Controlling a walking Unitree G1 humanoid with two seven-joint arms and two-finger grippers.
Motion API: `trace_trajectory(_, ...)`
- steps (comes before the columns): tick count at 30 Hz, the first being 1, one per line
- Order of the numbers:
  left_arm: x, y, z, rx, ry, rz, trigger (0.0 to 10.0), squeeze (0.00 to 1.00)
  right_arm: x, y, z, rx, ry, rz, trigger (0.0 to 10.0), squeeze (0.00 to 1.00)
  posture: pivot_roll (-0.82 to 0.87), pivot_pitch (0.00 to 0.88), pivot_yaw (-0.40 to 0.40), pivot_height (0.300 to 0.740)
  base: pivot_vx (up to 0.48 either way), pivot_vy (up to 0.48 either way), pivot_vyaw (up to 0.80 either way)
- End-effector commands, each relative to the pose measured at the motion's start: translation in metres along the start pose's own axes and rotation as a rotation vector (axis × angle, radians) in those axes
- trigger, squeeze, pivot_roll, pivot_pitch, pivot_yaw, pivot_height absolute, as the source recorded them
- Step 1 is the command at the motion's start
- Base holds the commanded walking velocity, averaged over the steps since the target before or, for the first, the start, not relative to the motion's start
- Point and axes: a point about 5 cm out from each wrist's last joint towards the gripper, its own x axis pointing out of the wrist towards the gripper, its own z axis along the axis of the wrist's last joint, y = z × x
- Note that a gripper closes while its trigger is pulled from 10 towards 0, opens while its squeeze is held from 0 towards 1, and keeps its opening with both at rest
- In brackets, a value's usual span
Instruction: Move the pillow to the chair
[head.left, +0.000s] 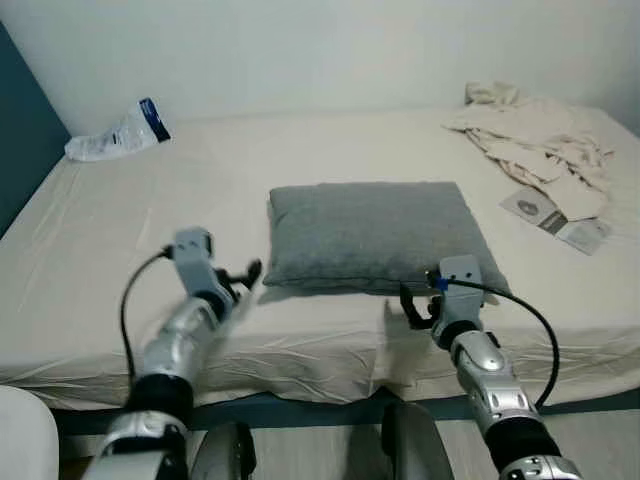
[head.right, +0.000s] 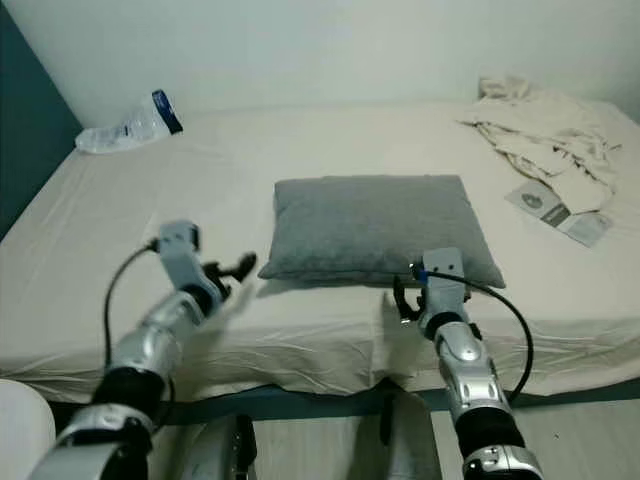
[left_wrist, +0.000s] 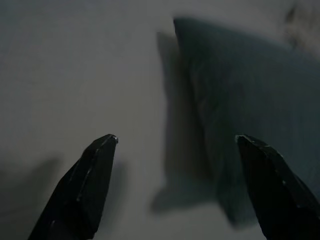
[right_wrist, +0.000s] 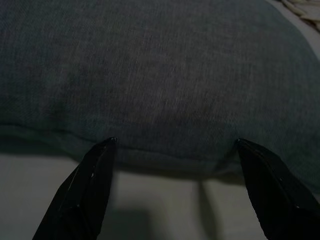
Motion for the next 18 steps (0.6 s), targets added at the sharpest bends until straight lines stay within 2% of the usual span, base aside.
trace_trajectory(1,0.001,0.003,0.0,-0.134,0.026,-0.028,10.0,0.0,0.002,-0.002,0.003,0.0,0.003,0.005,10.0,0.0,-0.05,0.217,0.047,0.558,0.0,0.0,0.0)
trace_trajectory(3,0.004,-0.001,0.005,-0.234,0.037,-0.084,10.0,0.0,0.004,-0.006,0.007,-0.01,-0.001,0.001,10.0,0.0,-0.04,0.231,0.046,0.554,0.0,0.0,0.0)
trace_trajectory(6,0.008,-0.011,0.006,-0.331,0.069,-0.171,10.0,0.0,0.007,-0.01,0.011,-0.002,-0.007,-0.001,10.0,0.0,-0.04,0.246,0.047,0.554,0.0,0.0,0.0)
trace_trajectory(7,0.008,-0.011,0.006,-0.331,0.069,-0.171,10.0,0.0,0.007,-0.01,0.011,-0.002,-0.007,-0.001,10.0,0.0,-0.04,0.246,0.047,0.554,0.0,0.0,0.0)
trace_trajectory(8,0.013,-0.024,0.0,-0.304,0.109,-0.212,10.0,0.0,0.008,-0.013,0.013,-0.003,-0.005,-0.005,10.0,0.0,-0.03,0.273,0.048,0.554,0.0,0.0,0.0)
trace_trajectory(9,0.014,-0.027,-0.003,-0.275,0.124,-0.218,10.0,0.0,0.009,-0.014,0.014,-0.004,-0.004,-0.005,10.0,0.0,-0.03,0.277,0.049,0.554,0.0,0.0,0.0)
trace_trajectory(10,0.014,-0.027,-0.003,-0.275,0.124,-0.218,10.0,0.0,0.009,-0.014,0.014,-0.004,-0.004,-0.005,10.0,0.0,-0.03,0.277,0.049,0.554,0.0,0.0,0.0)
trace_trajectory(11,0.017,-0.031,-0.014,-0.231,0.157,-0.198,10.0,0.0,0.01,-0.016,0.014,-0.008,-0.003,-0.009,10.0,0.0,-0.03,0.298,0.061,0.554,0.0,0.0,0.0)
trace_trajectory(13,0.018,-0.031,-0.018,-0.22,0.169,-0.176,10.0,0.0,0.01,-0.016,0.015,-0.01,-0.003,-0.011,10.0,0.0,-0.03,0.301,0.063,0.554,0.0,0.0,0.0)
trace_trajectory(16,0.02,-0.032,-0.024,-0.268,0.183,-0.145,10.0,0.0,0.011,-0.017,0.018,-0.006,-0.01,-0.017,10.0,0.0,-0.04,0.319,0.076,0.554,0.0,0.0,0.0)
trace_trajectory(18,0.021,-0.037,-0.025,-0.329,0.186,-0.162,10.0,0.0,0.011,-0.018,0.019,-0.005,-0.014,-0.017,10.0,0.0,-0.04,0.329,0.082,0.554,0.0,0.0,0.0)
